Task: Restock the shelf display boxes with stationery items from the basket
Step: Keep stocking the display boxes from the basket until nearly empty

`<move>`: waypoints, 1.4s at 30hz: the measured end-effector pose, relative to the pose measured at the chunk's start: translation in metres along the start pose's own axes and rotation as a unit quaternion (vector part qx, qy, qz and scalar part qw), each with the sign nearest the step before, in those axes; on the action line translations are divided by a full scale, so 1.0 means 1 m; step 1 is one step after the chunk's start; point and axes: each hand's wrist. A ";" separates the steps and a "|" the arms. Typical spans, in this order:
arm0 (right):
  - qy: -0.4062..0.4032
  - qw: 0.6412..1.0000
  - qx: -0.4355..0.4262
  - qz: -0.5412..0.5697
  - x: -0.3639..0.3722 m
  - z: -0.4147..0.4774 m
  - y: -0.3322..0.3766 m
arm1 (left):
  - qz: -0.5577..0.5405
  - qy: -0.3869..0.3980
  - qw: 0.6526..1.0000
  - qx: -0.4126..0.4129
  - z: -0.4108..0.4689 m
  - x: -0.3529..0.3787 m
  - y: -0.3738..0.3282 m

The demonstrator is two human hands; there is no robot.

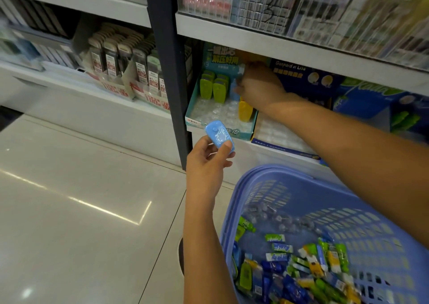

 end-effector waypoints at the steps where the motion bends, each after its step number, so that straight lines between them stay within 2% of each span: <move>1: 0.002 1.000 0.007 -0.001 -0.002 0.001 0.001 | 0.008 0.003 1.000 0.007 0.000 0.001 -0.001; 4: 0.017 1.000 0.012 -0.014 -0.013 0.003 0.008 | 0.054 0.009 0.998 0.026 0.000 0.003 -0.004; 6: 0.011 1.000 -0.003 0.016 -0.022 -0.004 0.013 | 0.084 0.003 0.996 0.034 0.003 0.005 -0.006; 8: 0.022 0.988 -0.030 0.150 -0.033 -0.022 0.017 | 0.108 -0.017 0.993 0.036 0.007 0.005 -0.009; 10: 0.111 0.944 -0.091 0.298 -0.045 -0.049 0.020 | 0.134 -0.025 0.989 0.059 0.014 0.004 -0.012; 12: 0.170 0.919 -0.144 0.325 -0.049 -0.068 0.018 | 0.167 -0.015 0.981 0.098 0.021 0.003 -0.014; 15: 0.104 0.925 -0.090 0.354 -0.045 -0.063 0.009 | 0.195 -0.018 0.972 0.131 0.031 0.007 -0.012; 17: 0.023 0.946 -0.008 0.324 -0.041 -0.048 0.004 | 0.278 -0.006 0.951 0.137 0.037 0.012 -0.007; 18: 0.000 0.958 0.024 0.287 -0.038 -0.041 0.002 | 0.346 0.014 0.928 0.139 0.039 0.016 -0.002; 20: 0.001 0.978 0.054 0.202 -0.031 -0.027 -0.001 | 0.442 0.044 0.885 0.137 0.039 0.022 0.006; 21: 0.015 0.986 0.051 0.159 -0.027 -0.021 0.000 | 0.460 0.045 0.876 0.137 0.039 0.023 0.008; 24: 0.050 0.996 0.046 0.053 -0.018 -0.006 0.009 | 0.461 0.030 0.874 0.152 0.041 0.022 0.009; 30: 0.013 0.999 0.041 -0.008 -0.007 0.007 0.016 | 0.463 0.033 0.873 0.148 0.041 0.022 0.008; 32: 0.001 1.000 0.028 -0.007 -0.006 0.007 0.015 | 0.456 0.034 0.876 0.150 0.041 0.021 0.007; 39: -0.034 0.994 0.023 0.099 -0.009 -0.011 0.003 | 0.461 0.031 0.873 0.155 0.042 0.022 0.008; 42: -0.006 0.996 0.032 0.087 -0.009 -0.010 0.004 | 0.463 0.032 0.871 0.159 0.044 0.022 0.008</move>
Point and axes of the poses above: each hand's wrist, its own z-axis towards the middle knuckle, its own x-axis out of the palm, y = z × x, and after that the axes turned 6 degrees about -z, right-handed
